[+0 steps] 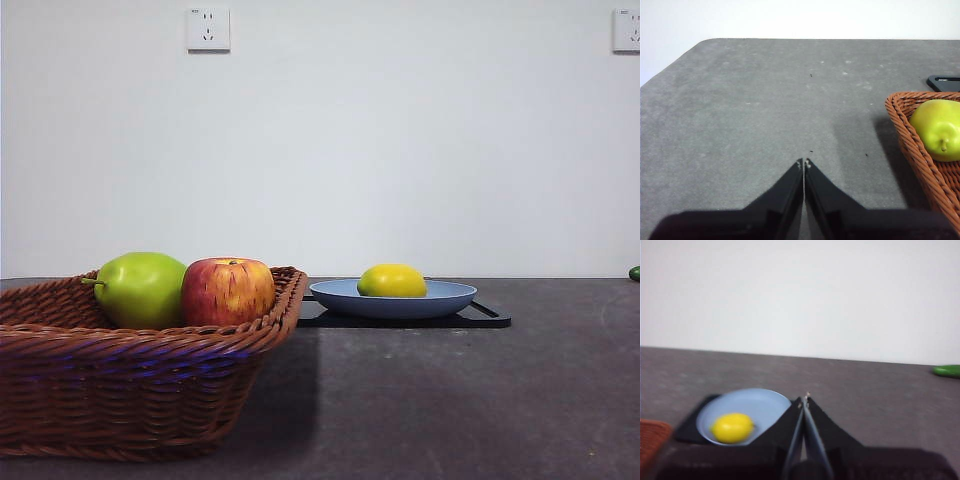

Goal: Take the lemon from the basket,put the lemon in the plate,hand out the plate

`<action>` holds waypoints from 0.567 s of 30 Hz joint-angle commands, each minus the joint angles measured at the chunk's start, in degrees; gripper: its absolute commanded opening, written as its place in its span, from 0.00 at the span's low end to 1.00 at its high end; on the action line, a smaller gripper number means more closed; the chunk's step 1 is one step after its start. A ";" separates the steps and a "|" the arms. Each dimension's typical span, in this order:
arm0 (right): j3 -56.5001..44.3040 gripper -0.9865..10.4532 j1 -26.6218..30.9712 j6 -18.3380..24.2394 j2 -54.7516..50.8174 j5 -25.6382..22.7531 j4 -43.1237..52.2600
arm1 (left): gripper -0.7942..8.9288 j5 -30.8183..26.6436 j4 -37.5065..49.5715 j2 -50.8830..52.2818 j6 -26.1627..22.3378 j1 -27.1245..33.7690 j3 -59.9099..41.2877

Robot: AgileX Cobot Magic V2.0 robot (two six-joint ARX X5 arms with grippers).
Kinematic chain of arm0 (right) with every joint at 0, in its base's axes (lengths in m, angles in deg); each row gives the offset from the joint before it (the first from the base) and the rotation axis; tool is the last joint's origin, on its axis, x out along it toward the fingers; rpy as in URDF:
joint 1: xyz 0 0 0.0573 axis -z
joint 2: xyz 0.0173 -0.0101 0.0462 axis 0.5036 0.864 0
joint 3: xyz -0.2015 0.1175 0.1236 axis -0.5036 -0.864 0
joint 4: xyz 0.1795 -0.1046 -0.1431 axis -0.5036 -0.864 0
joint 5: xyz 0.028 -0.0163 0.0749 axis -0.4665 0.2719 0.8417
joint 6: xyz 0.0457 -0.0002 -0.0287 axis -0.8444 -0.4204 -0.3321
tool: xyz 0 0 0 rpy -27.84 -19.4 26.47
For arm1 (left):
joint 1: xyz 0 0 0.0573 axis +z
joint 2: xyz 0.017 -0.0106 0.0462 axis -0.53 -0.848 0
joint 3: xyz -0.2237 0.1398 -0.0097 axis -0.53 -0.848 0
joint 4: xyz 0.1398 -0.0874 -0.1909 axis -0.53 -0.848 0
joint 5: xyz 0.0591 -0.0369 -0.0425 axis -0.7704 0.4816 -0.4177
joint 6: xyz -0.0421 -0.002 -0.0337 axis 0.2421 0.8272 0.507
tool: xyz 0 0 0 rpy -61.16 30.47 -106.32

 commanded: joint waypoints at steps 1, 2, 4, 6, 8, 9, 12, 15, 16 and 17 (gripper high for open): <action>-3.28 0.10 4.57 1.11 -1.81 3.39 0.50 | 0.09 -0.17 0.46 0.13 0.20 0.26 -0.63; -4.96 0.10 6.45 1.07 -2.64 5.68 0.87 | 0.09 -0.20 0.48 0.13 0.20 0.26 -0.63; -9.11 0.10 10.56 0.90 -4.68 11.76 1.70 | 0.09 -0.17 0.46 0.13 0.20 0.26 -0.63; -12.87 0.10 14.03 0.87 -6.69 16.52 2.38 | 0.09 -0.17 0.48 0.13 0.20 0.26 -0.63; -16.39 0.10 16.83 0.55 -8.24 19.34 3.54 | 0.09 -0.17 0.46 0.13 0.20 0.26 -0.63; -18.16 0.10 17.94 -0.04 -8.96 19.54 4.24 | 0.09 -0.17 0.48 0.13 0.20 0.26 -0.63; -22.05 0.10 19.98 -1.09 -10.67 19.47 5.09 | 0.09 -0.17 0.46 0.13 0.20 0.26 -0.63; -24.50 0.10 20.83 -1.05 -11.93 19.47 5.16 | 0.09 -0.17 0.46 0.13 0.20 0.26 -0.63; -25.20 0.10 20.92 -1.05 -12.31 19.39 5.16 | 0.09 -0.17 0.46 0.13 0.20 0.26 -0.63; -25.68 0.10 20.94 -1.03 -12.61 19.32 5.14 | 0.09 -0.17 0.46 0.13 0.20 0.26 -0.63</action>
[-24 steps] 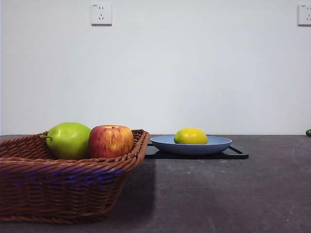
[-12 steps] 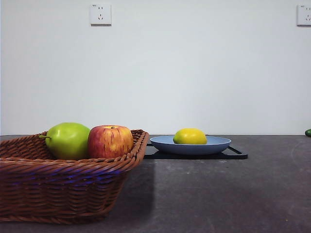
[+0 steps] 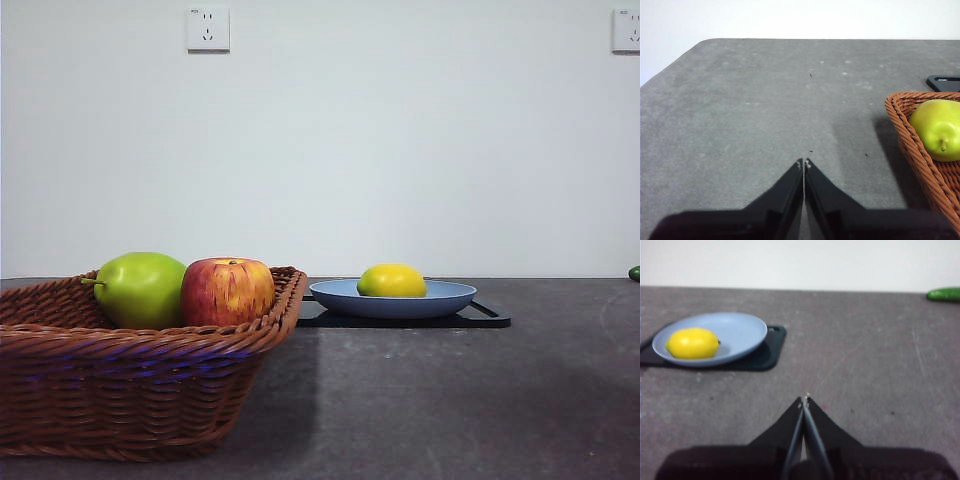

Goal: Take the lemon from the basket,put the lemon in the plate,hand out the plate

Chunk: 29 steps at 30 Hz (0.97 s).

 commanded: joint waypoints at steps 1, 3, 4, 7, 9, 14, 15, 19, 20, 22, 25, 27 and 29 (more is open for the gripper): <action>-1.33 0.10 0.04 -0.70 -1.05 -0.04 0.81 | 0.09 -0.17 0.44 0.13 0.20 0.26 -0.63; -2.16 0.10 0.04 -0.72 -1.66 -0.04 0.81 | 0.09 -0.17 0.46 0.13 0.20 0.26 -0.63; -2.54 0.10 0.04 -0.72 -1.92 -0.02 0.81 | 0.09 -0.17 0.44 0.13 0.20 0.26 -0.63; -3.06 0.10 0.04 -0.72 -2.03 -0.09 1.14 | 0.09 -0.17 0.44 0.13 0.20 0.26 -0.63; -3.06 0.10 0.04 -0.68 -2.03 -0.07 1.20 | 0.09 -0.17 0.46 0.13 0.20 0.26 -0.63; -3.04 0.10 -0.02 -0.66 -2.03 -0.26 1.25 | 0.09 -0.17 0.46 0.13 0.20 0.26 -0.63; -3.04 0.10 -0.02 -0.66 -2.03 -0.26 1.22 | 0.09 -0.17 0.46 0.13 0.20 0.26 -0.63; -3.04 0.10 -0.02 -0.66 -2.03 -0.26 1.22 | 0.09 -0.17 0.46 0.13 0.20 0.26 -0.63; -3.02 0.10 -0.02 -0.66 -2.03 -0.26 1.22 | 0.09 -0.17 0.46 0.13 0.20 0.26 -0.63; -3.04 0.10 -0.02 -0.66 -2.03 -0.26 1.22 | 0.09 -0.17 0.46 0.13 0.20 0.26 -0.63; -3.04 0.10 -0.02 -0.66 -2.03 -0.26 1.22 | 0.09 -0.17 0.46 0.13 0.20 0.26 -0.63; -3.04 0.10 -0.02 -0.66 -2.03 -0.26 1.25 | 0.09 -0.17 0.46 0.13 0.20 0.26 -0.63; -3.04 0.10 -0.02 -0.66 -2.03 -0.26 1.25 | 0.09 -0.17 0.46 0.13 0.20 0.26 -0.63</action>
